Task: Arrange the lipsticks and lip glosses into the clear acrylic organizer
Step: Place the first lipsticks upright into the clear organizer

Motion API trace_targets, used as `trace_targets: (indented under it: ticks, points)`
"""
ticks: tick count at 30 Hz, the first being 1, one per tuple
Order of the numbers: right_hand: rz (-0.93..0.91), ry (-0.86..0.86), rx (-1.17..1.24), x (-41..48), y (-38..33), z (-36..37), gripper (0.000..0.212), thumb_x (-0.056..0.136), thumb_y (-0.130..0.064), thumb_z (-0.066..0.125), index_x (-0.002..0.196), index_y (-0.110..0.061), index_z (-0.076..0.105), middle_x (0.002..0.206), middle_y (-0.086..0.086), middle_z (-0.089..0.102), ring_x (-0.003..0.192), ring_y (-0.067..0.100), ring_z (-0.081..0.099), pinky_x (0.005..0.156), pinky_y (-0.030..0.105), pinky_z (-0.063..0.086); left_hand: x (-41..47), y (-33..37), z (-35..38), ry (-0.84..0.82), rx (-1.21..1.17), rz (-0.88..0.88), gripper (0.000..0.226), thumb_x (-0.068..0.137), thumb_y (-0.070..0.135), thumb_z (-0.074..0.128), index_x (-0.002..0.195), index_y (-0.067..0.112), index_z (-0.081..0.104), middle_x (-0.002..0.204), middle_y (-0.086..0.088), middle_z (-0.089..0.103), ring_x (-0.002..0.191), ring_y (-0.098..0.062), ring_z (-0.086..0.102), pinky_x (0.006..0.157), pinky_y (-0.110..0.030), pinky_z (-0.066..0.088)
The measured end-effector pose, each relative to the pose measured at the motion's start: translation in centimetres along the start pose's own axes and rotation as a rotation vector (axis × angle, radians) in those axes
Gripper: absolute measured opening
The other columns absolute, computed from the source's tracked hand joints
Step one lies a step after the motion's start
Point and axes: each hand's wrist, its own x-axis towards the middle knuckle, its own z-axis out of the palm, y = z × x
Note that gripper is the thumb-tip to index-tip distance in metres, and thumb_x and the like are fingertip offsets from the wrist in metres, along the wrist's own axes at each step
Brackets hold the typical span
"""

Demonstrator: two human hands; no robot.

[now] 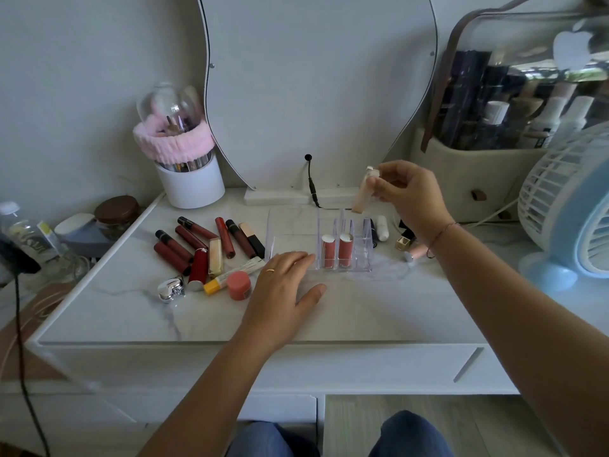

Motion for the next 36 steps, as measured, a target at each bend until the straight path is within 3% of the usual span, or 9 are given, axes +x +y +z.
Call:
trace_targets:
  ticks: [7, 12, 21, 25, 29, 33, 36]
  points:
    - [0.017, -0.035, -0.028, 0.8, 0.5, 0.4, 0.009, 0.081, -0.030, 0.071, 0.087, -0.027, 0.065, 0.082, -0.002, 0.072, 0.074, 0.010, 0.068, 0.071, 0.019, 0.054, 0.0, -0.1, 0.1, -0.015, 0.006, -0.008, 0.052, 0.091, 0.045, 0.047, 0.136, 0.022, 0.042, 0.139, 0.005, 0.043, 0.131, -0.012, 0.031, 0.106, -0.021, 0.017]
    - [0.049, -0.123, -0.092, 0.1, 1.3, 0.8, 0.017, 0.081, -0.029, 0.071, 0.095, -0.020, 0.068, 0.080, -0.010, 0.069, 0.065, -0.007, 0.063, 0.064, 0.004, 0.048, 0.0, -0.1, 0.1, -0.020, 0.001, -0.010, 0.051, 0.091, 0.045, 0.047, 0.136, 0.022, 0.042, 0.139, 0.006, 0.043, 0.131, -0.012, 0.031, 0.107, -0.022, 0.018]
    - [0.129, -0.227, -0.204, -0.5, 3.0, 0.1, 0.029, 0.080, -0.031, 0.071, 0.105, -0.016, 0.070, 0.089, -0.009, 0.070, 0.079, -0.001, 0.064, 0.066, 0.005, 0.046, 0.0, -0.1, 0.2, -0.022, 0.004, -0.009, 0.052, 0.091, 0.044, 0.048, 0.137, 0.022, 0.041, 0.139, 0.006, 0.043, 0.131, -0.012, 0.031, 0.106, -0.022, 0.018]
    - [0.104, -0.186, -0.236, -0.7, 2.6, -1.8, 0.032, 0.082, -0.032, 0.070, 0.110, -0.019, 0.068, 0.089, -0.012, 0.068, 0.077, -0.004, 0.061, 0.063, -0.002, 0.041, 0.0, -0.2, 0.3, -0.020, 0.003, -0.009, 0.051, 0.090, 0.044, 0.048, 0.137, 0.023, 0.041, 0.139, 0.006, 0.043, 0.130, -0.011, 0.031, 0.106, -0.021, 0.017]
    - [0.099, -0.060, -0.315, -1.9, 2.9, -6.4, 0.035, 0.082, -0.030, 0.070, 0.114, -0.016, 0.067, 0.095, -0.007, 0.068, 0.083, -0.001, 0.061, 0.072, 0.004, 0.042, -0.1, -0.2, 0.3, -0.018, -0.013, -0.007, 0.051, 0.090, 0.040, 0.051, 0.136, 0.020, 0.043, 0.138, 0.005, 0.045, 0.131, -0.013, 0.034, 0.109, -0.025, 0.023]
    - [0.166, -0.008, -0.553, -4.9, 5.0, -9.9, 0.036, 0.082, -0.030, 0.070, 0.114, -0.014, 0.067, 0.085, -0.007, 0.063, 0.073, 0.005, 0.054, 0.068, 0.018, 0.039, 0.0, -0.2, 0.2, -0.020, -0.023, -0.009, 0.050, 0.089, 0.037, 0.055, 0.134, 0.016, 0.046, 0.136, 0.001, 0.047, 0.129, -0.018, 0.038, 0.109, -0.032, 0.027]
    - [0.224, -0.069, -0.674, -6.6, 6.3, -10.6, 0.047, 0.079, -0.035, 0.071, 0.121, -0.015, 0.062, 0.104, 0.004, 0.062, 0.082, 0.017, 0.054, 0.076, 0.028, 0.040, 0.0, -0.2, 0.2, -0.021, -0.020, -0.013, 0.050, 0.089, 0.036, 0.055, 0.134, 0.016, 0.046, 0.135, 0.000, 0.048, 0.128, -0.019, 0.039, 0.109, -0.035, 0.030]
